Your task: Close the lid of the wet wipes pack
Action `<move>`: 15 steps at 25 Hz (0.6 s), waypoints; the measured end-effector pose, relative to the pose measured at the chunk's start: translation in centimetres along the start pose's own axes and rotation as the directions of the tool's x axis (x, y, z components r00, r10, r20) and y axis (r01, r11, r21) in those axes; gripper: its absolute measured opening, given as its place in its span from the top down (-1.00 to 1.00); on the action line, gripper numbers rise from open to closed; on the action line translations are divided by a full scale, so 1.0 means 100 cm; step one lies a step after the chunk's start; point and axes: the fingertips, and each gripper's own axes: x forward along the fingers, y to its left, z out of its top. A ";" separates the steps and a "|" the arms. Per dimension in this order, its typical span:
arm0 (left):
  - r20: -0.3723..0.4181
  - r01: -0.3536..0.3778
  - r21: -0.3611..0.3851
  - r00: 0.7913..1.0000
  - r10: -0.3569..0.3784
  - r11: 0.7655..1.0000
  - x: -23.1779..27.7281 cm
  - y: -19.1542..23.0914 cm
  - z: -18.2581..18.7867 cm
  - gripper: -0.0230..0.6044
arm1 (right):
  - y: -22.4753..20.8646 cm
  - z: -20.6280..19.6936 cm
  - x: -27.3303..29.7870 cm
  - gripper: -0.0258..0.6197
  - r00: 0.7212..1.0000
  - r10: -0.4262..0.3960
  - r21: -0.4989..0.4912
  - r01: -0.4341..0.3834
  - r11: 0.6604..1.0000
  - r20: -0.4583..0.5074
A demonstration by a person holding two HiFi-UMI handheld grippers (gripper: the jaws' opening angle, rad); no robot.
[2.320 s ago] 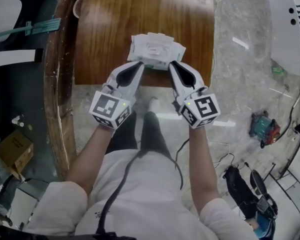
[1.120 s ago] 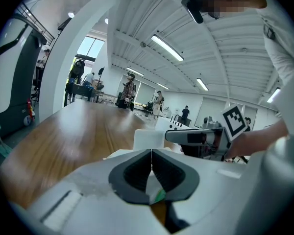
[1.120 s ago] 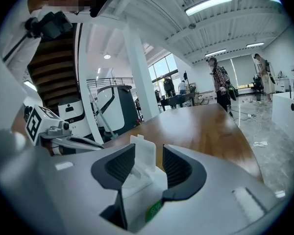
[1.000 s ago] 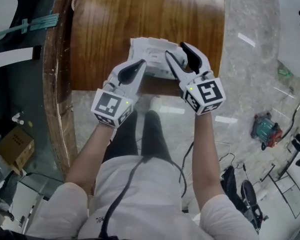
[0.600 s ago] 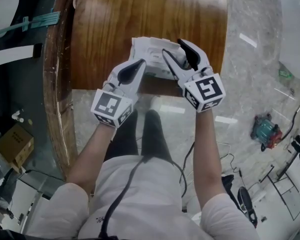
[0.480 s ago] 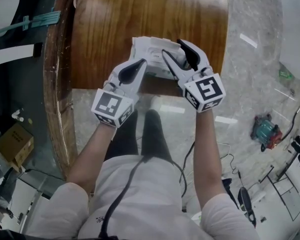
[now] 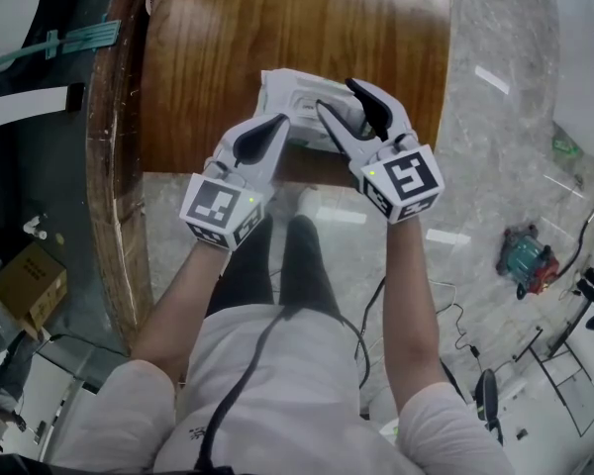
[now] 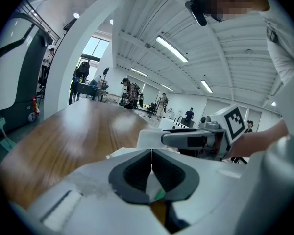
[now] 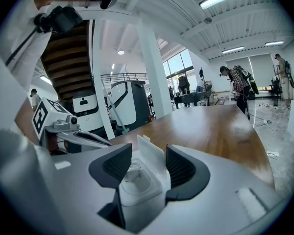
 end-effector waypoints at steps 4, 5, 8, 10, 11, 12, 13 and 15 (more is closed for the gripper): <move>-0.007 0.008 0.008 1.000 -0.008 1.000 -0.003 -0.002 -0.003 0.91 | 0.005 -0.001 -0.002 0.26 1.000 0.003 -0.006 -0.003 1.000 -0.005; -0.008 0.008 0.009 1.000 -0.007 1.000 -0.004 -0.002 -0.003 0.91 | 0.006 -0.001 -0.002 0.26 1.000 0.004 -0.009 -0.004 1.000 -0.006; -0.003 0.003 0.002 1.000 -0.003 1.000 -0.005 -0.002 0.000 0.91 | 0.009 -0.002 -0.004 0.25 1.000 0.009 -0.021 -0.009 1.000 -0.017; -0.002 0.002 0.000 1.000 -0.002 1.000 -0.005 -0.003 0.001 0.90 | 0.010 -0.004 -0.005 0.26 1.000 0.011 -0.030 -0.011 0.999 -0.025; -0.002 0.002 0.001 1.000 -0.002 1.000 -0.005 -0.003 0.001 0.91 | 0.011 -0.004 -0.006 0.26 1.000 0.011 -0.033 -0.012 0.999 -0.028; -0.002 0.002 0.002 1.000 -0.002 1.000 -0.006 -0.003 0.001 0.91 | 0.011 -0.004 -0.006 0.26 1.000 0.011 -0.035 -0.012 0.999 -0.030; -0.001 0.002 0.003 1.000 -0.002 1.000 -0.006 -0.004 0.001 0.90 | 0.012 -0.005 -0.007 0.26 0.999 0.011 -0.037 -0.012 0.999 -0.031; 0.000 0.002 0.004 1.000 -0.002 1.000 -0.007 -0.004 0.001 0.91 | 0.014 -0.005 -0.007 0.25 0.999 0.011 -0.041 -0.013 0.999 -0.033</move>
